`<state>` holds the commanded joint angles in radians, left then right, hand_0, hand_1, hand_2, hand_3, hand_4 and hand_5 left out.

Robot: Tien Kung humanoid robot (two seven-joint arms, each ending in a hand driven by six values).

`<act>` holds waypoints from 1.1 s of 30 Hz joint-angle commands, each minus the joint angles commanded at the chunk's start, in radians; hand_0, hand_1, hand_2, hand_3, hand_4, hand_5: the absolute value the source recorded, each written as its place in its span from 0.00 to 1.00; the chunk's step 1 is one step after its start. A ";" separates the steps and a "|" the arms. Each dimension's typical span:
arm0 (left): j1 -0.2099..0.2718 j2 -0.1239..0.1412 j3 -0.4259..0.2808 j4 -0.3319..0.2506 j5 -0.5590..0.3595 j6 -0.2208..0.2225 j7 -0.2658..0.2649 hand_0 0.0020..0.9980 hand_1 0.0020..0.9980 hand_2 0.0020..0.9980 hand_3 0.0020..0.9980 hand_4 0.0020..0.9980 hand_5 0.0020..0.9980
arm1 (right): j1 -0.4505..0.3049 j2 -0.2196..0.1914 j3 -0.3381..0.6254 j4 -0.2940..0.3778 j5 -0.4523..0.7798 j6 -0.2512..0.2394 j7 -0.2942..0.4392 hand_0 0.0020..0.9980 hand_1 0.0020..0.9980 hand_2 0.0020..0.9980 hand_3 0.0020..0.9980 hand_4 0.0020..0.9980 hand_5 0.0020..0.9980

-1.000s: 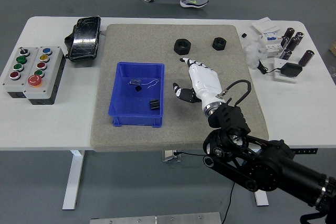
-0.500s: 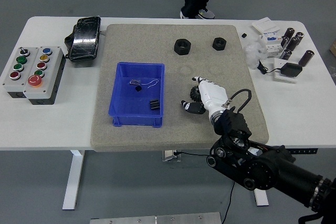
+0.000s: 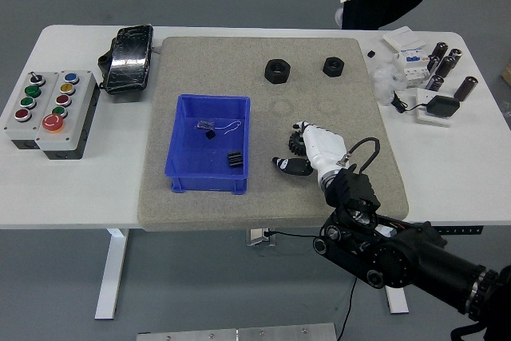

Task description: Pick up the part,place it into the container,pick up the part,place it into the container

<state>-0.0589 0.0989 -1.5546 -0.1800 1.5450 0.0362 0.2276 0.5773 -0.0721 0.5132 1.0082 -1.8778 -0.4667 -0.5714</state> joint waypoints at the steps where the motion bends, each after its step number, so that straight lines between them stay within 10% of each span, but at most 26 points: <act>1: 0.000 0.000 0.001 0.000 -0.001 0.000 0.000 0.63 0.55 0.53 0.61 0.65 0.36 | -0.001 -0.001 -0.001 -0.002 0.003 -0.006 0.006 0.55 0.60 0.54 0.60 0.28 0.00; 15: 0.002 0.001 0.005 0.000 -0.007 0.002 -0.004 0.63 0.55 0.53 0.61 0.65 0.36 | -0.005 -0.013 -0.002 0.018 -0.035 -0.030 0.002 0.51 0.55 0.44 0.47 0.22 0.00; 33: 0.002 0.000 0.008 0.000 -0.014 0.003 -0.004 0.63 0.55 0.53 0.61 0.65 0.37 | 0.033 -0.029 -0.047 0.282 -0.062 -0.119 0.035 0.47 0.54 0.43 0.46 0.26 0.00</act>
<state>-0.0572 0.0985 -1.5464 -0.1800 1.5305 0.0392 0.2240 0.6101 -0.1011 0.4662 1.2905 -1.9394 -0.5862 -0.5366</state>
